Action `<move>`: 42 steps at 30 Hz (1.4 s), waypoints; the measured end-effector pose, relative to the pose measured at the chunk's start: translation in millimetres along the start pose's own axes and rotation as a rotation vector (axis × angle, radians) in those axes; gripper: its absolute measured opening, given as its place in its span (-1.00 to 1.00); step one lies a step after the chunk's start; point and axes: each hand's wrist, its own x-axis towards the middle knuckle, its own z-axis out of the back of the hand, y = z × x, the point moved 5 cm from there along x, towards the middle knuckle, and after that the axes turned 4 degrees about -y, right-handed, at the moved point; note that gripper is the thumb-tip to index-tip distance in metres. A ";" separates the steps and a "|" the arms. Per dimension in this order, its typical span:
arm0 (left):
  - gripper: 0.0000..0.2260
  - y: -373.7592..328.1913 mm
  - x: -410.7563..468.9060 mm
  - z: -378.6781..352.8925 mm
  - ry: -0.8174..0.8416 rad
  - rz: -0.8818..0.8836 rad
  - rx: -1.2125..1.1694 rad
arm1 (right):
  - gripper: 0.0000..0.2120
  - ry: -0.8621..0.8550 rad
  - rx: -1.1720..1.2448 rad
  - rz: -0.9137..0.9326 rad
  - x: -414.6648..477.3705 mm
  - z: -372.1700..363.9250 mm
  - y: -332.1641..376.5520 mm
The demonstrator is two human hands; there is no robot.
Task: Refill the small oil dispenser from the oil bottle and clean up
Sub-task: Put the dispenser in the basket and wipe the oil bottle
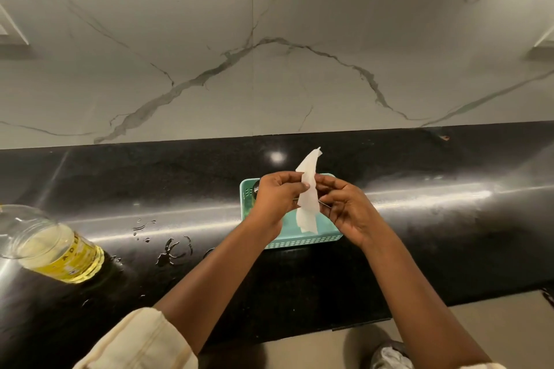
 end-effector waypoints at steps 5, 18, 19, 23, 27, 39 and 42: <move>-0.85 -11.0 2.8 15.0 -0.014 0.009 -0.077 | -0.79 -0.094 0.094 0.007 10.0 3.3 0.6; -0.81 -9.9 -20.8 107.3 -0.101 -0.055 -0.192 | -0.78 -0.232 -0.774 0.098 59.7 28.7 14.3; -0.81 -8.5 -23.6 112.6 -0.102 -0.056 -0.198 | -0.78 -0.224 -0.824 0.092 65.7 28.7 11.9; -0.80 -5.1 -34.1 128.6 -0.117 -0.055 -0.232 | -0.81 -0.193 -1.150 0.063 89.4 29.8 -4.3; -0.80 -5.2 -43.2 137.0 -0.134 -0.064 -0.260 | -0.84 -0.181 -1.595 0.125 99.9 29.4 -12.7; -0.80 -3.2 -57.6 142.0 -0.129 -0.067 -0.274 | -0.76 -0.076 -2.113 0.405 92.7 8.1 -10.1; -0.80 -0.2 -59.5 144.3 -0.139 -0.053 -0.283 | -0.78 -0.064 -2.115 0.402 91.6 7.7 -11.3</move>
